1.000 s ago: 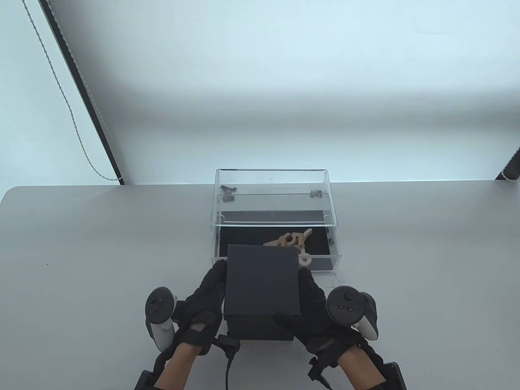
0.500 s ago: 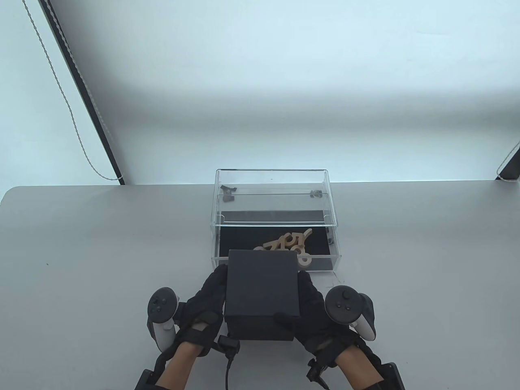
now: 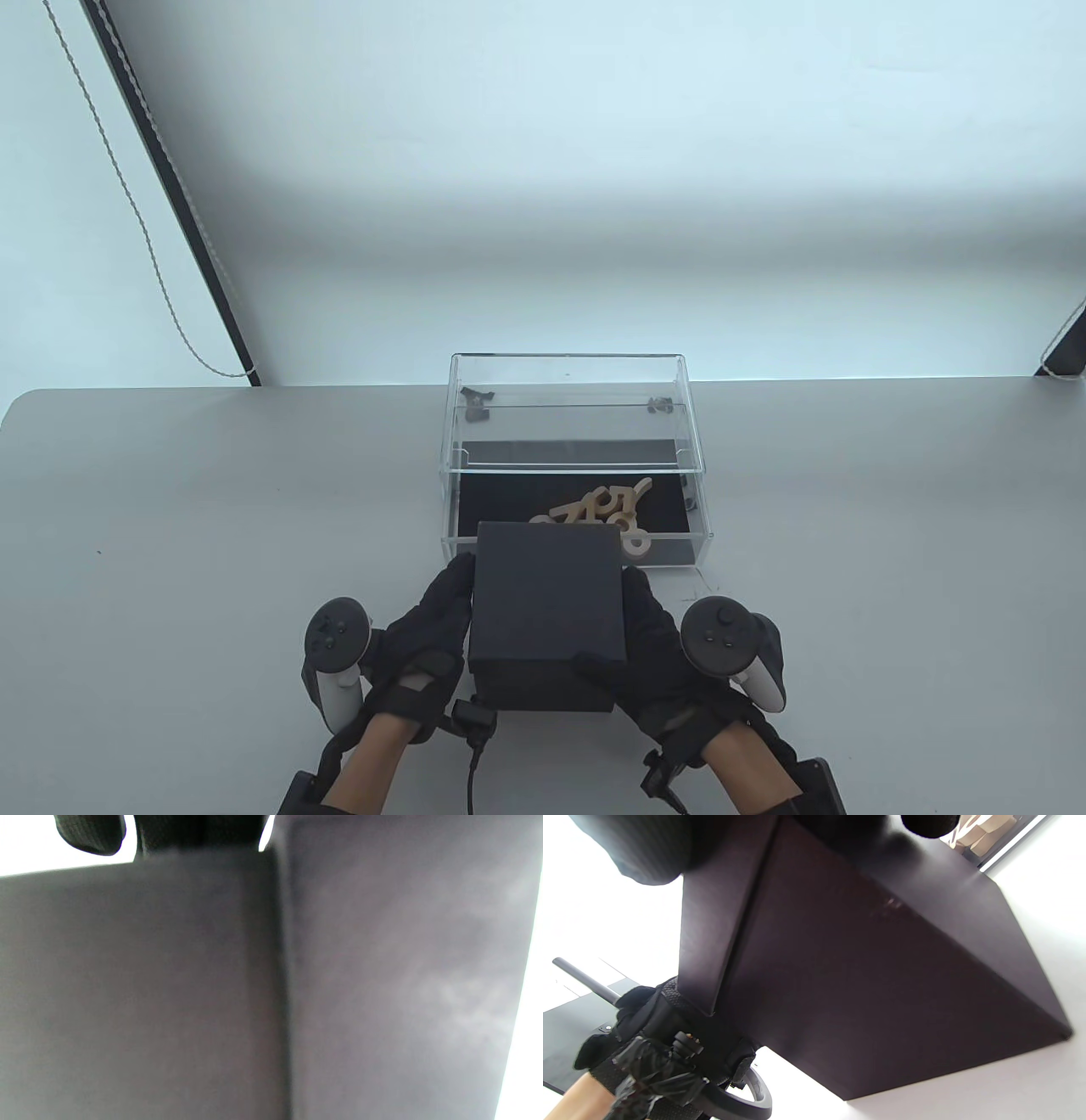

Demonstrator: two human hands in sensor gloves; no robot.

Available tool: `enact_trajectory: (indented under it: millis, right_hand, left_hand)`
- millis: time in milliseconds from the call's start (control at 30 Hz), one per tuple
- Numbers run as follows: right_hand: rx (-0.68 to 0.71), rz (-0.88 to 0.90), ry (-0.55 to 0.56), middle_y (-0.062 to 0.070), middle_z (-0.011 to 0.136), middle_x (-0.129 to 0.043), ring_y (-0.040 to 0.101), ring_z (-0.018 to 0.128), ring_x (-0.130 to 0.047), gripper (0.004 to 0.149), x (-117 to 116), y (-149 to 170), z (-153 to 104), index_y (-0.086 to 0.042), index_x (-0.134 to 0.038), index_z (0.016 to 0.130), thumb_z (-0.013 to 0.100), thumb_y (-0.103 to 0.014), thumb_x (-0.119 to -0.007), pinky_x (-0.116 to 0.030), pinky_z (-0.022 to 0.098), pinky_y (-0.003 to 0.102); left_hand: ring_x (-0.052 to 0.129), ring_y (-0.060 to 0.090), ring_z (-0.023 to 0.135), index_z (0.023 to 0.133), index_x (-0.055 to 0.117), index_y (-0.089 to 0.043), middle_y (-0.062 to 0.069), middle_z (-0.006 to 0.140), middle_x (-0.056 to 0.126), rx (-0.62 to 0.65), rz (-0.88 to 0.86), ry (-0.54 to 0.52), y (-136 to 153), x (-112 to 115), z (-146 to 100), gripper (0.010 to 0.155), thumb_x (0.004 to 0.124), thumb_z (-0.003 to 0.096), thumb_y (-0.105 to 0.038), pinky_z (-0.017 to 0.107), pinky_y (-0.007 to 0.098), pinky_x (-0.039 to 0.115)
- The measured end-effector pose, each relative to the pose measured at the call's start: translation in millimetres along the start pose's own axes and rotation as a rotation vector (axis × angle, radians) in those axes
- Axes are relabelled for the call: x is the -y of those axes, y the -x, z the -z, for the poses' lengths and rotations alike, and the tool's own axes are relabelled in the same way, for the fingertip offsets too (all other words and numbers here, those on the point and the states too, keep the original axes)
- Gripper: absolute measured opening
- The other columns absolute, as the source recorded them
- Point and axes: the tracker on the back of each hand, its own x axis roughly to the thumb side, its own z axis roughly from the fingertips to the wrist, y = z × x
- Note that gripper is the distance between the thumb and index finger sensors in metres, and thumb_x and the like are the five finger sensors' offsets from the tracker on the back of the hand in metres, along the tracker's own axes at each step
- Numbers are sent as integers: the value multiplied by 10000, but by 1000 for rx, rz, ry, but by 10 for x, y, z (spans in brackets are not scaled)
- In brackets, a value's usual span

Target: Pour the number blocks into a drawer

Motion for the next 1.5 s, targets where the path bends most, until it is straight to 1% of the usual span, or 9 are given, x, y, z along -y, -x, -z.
enact_trajectory:
  millis: [167,233,400,600,767,933,1100,1267,1500]
  right_hand:
    - [5,26,7,283,1082,-224,557,960,-416,1081,73,6,-13,-58,-101,984,400,-715,-730,-375,630,800]
    - [7,44,21,283,1083,-235,556,959,-423,1073,102,5,-20,-60,-112,989,401,-716,-726,-377,629,801]
    - [11,59,44,281,1086,-249,555,958,-432,1054,165,4,-34,-63,-128,996,407,-714,-711,-379,628,801]
    - [11,84,62,276,1091,-256,554,960,-435,1045,245,47,-49,-71,-137,1004,409,-720,-699,-378,629,803]
    - [8,110,80,272,1094,-258,552,964,-434,1025,321,105,-65,-77,-143,1009,413,-726,-665,-375,631,804]
    - [1,144,82,273,1096,-258,554,965,-429,995,344,153,-67,-81,-138,1014,422,-720,-620,-368,630,806]
    - [1,158,81,272,1098,-260,556,964,-431,993,346,159,-70,-78,-158,1015,415,-728,-610,-368,629,807]
    - [-2,164,77,272,1098,-263,556,963,-433,999,335,155,-71,-80,-147,1018,415,-728,-611,-366,628,808]
    - [-11,163,69,276,1095,-271,558,960,-437,989,313,165,-72,-77,-173,1018,414,-724,-616,-369,626,808]
  left_hand:
    - [590,440,1009,1027,621,-231,146,1126,631,81,37,-49,-176,-23,-14,555,649,486,-352,702,676,496]
    - [588,445,1006,1025,627,-225,151,1120,638,135,78,-81,-337,-14,-28,556,656,485,-353,704,680,479]
    - [561,455,1013,1031,625,-220,160,1129,621,268,271,-68,-786,95,-80,570,670,488,-386,719,687,412]
    - [420,472,1046,1057,580,-205,181,1165,516,182,548,71,-1052,480,-86,616,659,501,-458,720,691,227]
    - [369,465,1057,1058,581,-196,182,1176,481,219,718,129,-1084,839,-41,624,665,501,-463,720,680,192]
    - [272,447,1070,1076,538,-208,166,1199,386,167,896,194,-988,1091,-35,651,649,503,-498,720,667,153]
    - [153,424,1073,1106,401,-260,137,1214,231,158,1020,186,-932,1165,-43,705,625,505,-552,720,658,115]
    - [156,420,1074,1106,421,-242,132,1214,245,134,1022,205,-919,1162,-28,709,608,504,-568,720,646,101]
    - [197,421,1079,1098,455,-233,132,1216,275,179,1069,189,-880,1155,-45,712,574,500,-601,729,644,136]
